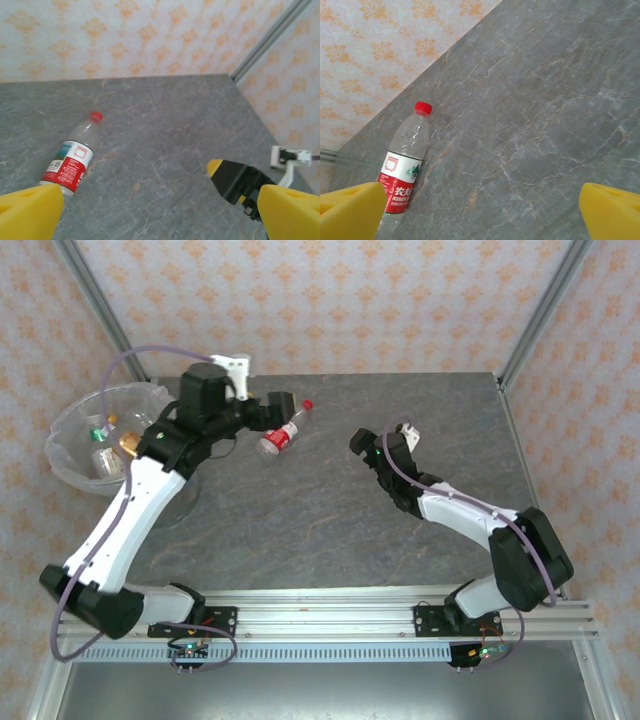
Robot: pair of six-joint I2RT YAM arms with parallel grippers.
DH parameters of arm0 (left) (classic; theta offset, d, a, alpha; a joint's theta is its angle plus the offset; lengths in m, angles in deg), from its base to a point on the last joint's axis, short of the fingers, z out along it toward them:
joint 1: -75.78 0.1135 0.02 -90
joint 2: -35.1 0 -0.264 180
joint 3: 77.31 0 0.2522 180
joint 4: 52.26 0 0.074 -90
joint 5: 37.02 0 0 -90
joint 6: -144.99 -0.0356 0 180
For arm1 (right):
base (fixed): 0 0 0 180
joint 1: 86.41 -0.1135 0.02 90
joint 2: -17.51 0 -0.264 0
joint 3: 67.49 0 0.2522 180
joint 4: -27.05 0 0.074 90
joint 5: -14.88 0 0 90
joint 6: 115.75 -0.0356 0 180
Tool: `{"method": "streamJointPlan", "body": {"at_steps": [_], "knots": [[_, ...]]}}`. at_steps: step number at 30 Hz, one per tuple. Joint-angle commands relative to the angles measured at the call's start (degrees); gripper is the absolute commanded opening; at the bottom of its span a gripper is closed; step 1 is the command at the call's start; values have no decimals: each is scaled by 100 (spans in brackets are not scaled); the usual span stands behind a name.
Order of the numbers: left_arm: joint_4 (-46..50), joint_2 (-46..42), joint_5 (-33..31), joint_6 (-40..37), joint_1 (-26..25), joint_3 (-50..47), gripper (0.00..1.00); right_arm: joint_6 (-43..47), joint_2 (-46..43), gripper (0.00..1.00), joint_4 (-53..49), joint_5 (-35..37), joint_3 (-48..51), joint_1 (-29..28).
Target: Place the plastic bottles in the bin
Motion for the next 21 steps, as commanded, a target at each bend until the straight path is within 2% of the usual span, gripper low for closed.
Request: {"method": "streamJointPlan", "body": {"at_steps": [1, 6, 13, 17, 21], "knots": [[497, 691, -806, -320, -145, 482, 100, -58, -445, 99, 78, 381, 285, -13], [1358, 2265, -1663, -465, -143, 1539, 100, 92, -1010, 99, -146, 556, 618, 17], [1946, 3914, -2410, -568, -44, 2663, 100, 142, -1643, 99, -338, 883, 1026, 50], [2336, 4767, -2464, -553, 203, 3397, 100, 174, -1796, 99, -416, 1006, 1095, 42], [2445, 5383, -2141, -767, 426, 3852, 100, 260, -1836, 99, -493, 1057, 1078, 48]]}}
